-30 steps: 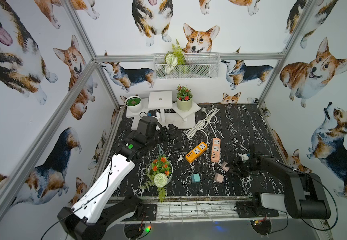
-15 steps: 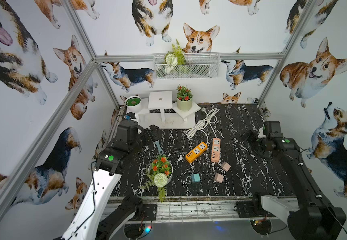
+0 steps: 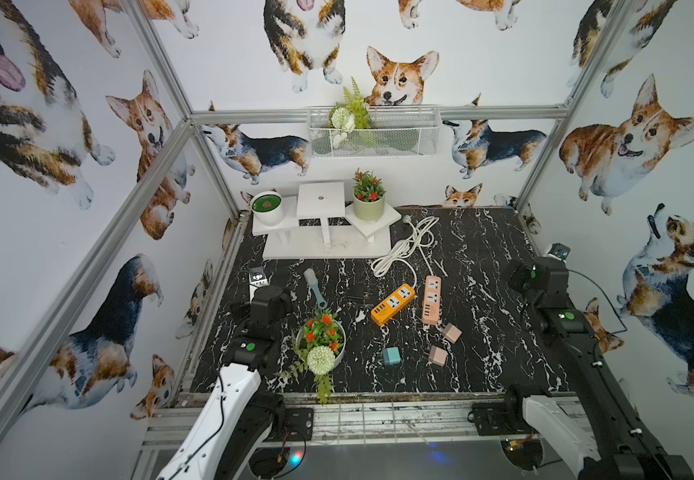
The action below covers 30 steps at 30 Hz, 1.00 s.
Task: Pull the plug off the socket
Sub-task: Reset both arms
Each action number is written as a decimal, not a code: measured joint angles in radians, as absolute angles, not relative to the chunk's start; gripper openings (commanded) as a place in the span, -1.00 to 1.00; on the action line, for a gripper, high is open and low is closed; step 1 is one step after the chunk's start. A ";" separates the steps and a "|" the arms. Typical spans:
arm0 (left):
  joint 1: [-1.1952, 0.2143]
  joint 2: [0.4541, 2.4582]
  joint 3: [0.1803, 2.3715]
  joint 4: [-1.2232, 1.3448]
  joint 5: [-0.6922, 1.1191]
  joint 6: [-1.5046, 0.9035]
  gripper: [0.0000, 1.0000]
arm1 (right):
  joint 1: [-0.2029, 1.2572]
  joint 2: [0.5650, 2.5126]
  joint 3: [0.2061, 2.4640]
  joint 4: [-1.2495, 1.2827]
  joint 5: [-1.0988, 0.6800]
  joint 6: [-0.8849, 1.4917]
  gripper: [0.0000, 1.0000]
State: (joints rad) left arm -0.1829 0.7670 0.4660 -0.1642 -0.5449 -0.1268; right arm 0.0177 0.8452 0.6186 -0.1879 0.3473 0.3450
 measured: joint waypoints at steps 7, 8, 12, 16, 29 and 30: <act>-0.139 1.032 0.304 0.231 -0.472 -0.113 1.00 | 0.018 0.830 0.346 0.075 0.338 0.234 0.99; -0.140 1.082 0.304 0.294 -0.460 -0.116 1.00 | 0.018 0.842 0.318 0.109 0.336 0.223 0.99; -0.138 1.266 0.323 0.493 -0.441 -0.111 1.00 | 0.018 0.907 0.262 0.235 0.314 0.193 1.00; -0.126 1.378 0.373 0.621 -0.392 -0.071 1.00 | 0.017 1.027 0.255 0.370 0.284 0.183 0.99; -0.083 1.562 0.333 0.948 -0.288 -0.035 1.00 | 0.017 1.320 0.254 0.741 0.205 0.133 0.99; -0.081 1.562 0.336 0.950 -0.287 -0.035 1.00 | 0.017 1.347 0.248 0.769 0.205 0.129 0.99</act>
State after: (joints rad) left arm -0.0814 1.5620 0.3359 0.9501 -0.2867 -0.0349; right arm 0.0166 1.3468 0.2478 0.7692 0.2047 0.1291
